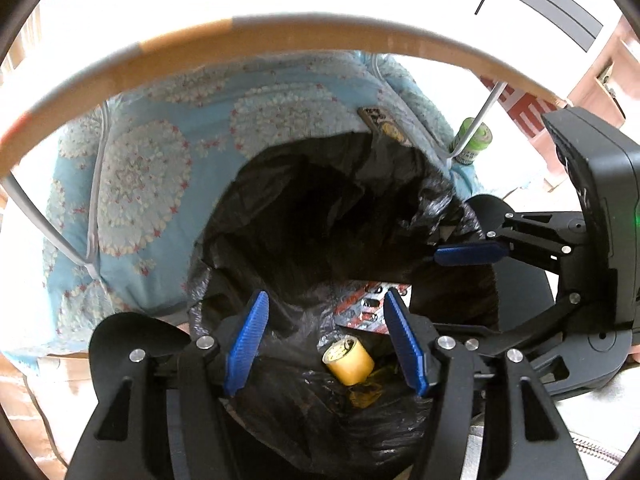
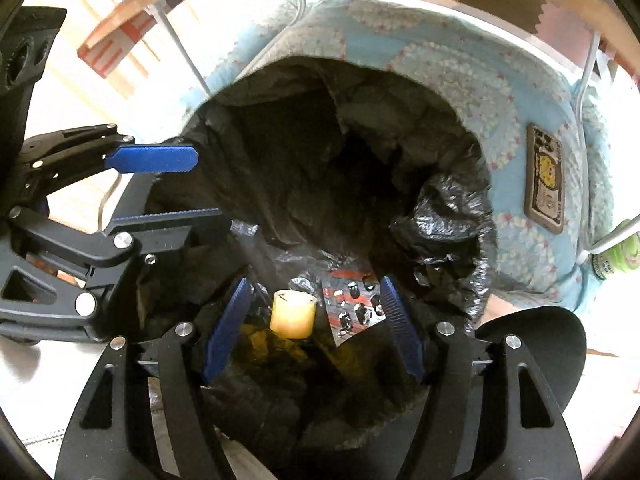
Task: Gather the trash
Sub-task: 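Raise both open tools from the bin back toward the mat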
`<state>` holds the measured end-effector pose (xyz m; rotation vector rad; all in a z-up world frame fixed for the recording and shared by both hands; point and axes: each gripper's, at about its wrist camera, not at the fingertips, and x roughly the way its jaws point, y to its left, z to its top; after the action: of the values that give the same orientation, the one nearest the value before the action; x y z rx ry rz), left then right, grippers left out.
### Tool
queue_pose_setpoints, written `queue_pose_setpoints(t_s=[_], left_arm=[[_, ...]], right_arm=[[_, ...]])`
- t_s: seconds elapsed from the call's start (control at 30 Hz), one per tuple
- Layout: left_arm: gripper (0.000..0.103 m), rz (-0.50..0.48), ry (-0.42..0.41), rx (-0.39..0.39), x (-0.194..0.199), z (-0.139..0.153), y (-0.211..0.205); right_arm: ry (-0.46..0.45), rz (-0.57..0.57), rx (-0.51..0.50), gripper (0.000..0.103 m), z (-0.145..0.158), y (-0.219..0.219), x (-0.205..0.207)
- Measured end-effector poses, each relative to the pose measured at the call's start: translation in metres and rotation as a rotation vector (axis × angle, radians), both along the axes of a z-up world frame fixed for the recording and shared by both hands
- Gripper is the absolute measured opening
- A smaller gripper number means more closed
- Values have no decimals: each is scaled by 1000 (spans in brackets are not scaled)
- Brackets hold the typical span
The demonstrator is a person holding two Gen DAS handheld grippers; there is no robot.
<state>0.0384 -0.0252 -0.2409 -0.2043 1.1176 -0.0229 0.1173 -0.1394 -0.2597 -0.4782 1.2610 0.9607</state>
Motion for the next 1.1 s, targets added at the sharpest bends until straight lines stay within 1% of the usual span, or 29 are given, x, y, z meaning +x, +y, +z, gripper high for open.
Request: queue_pose_setpoints(t_s=[0.27, 0.4, 0.5, 0.6, 0.7, 0.87, 0.97, 1.1], left_arm=[[58, 4, -90, 33, -7, 36, 3], [58, -4, -152, 39, -10, 58, 4], [58, -7, -197, -9, -11, 75, 8], [58, -12, -226, -3, -10, 88, 10], [58, -18, -264, -34, -8, 103, 15], [58, -24, -308, -19, 0, 122, 18], [58, -34, -327, 10, 7, 133, 18], [58, -33, -340, 6, 19, 142, 24]], right_arm=[[-62, -14, 63, 67, 32, -9, 1], [-86, -21, 106, 67, 52, -13, 6], [-106, -25, 133, 67, 66, -15, 9], [-135, -27, 165, 67, 83, -17, 12], [-165, -35, 198, 67, 98, -19, 17], [-191, -50, 247, 67, 118, -20, 28], [-207, -56, 266, 67, 126, -18, 35], [-226, -62, 290, 67, 139, -15, 47]])
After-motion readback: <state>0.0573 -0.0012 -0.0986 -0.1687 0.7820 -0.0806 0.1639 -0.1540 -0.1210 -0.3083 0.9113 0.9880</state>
